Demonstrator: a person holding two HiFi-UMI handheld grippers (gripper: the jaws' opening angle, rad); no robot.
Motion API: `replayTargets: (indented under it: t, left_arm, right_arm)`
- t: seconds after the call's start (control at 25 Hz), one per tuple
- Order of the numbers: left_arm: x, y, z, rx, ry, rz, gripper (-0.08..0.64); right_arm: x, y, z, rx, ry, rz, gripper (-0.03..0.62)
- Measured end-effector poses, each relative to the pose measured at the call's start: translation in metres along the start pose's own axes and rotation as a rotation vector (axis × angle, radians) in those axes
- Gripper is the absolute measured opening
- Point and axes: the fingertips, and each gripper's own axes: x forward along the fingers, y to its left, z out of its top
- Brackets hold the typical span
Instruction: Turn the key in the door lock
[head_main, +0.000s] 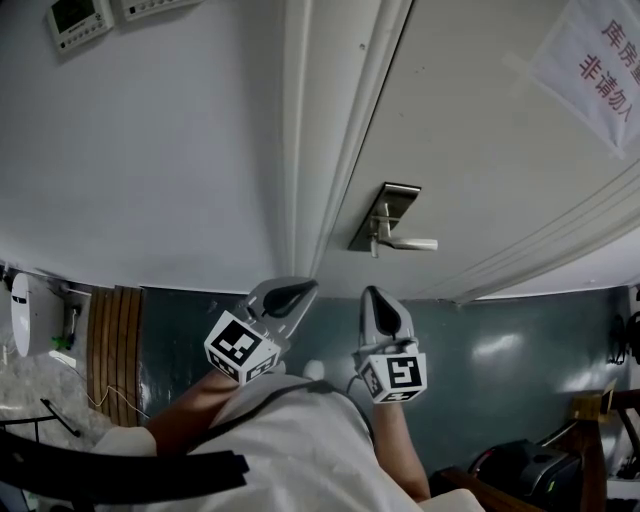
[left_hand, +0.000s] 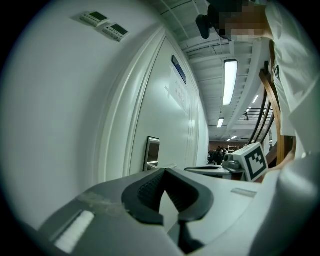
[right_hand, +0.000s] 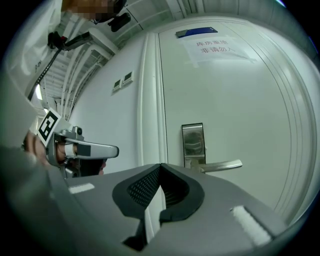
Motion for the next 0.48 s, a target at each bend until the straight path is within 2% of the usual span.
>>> replayTargets:
  t: [0.48]
  left_arm:
    - [-0.020,0.010,-0.003,-0.012,-0.004,-0.013,0.006]
  right_arm:
    - [0.002,0.007,-0.003,-0.024,0.022,-0.048,0.008]
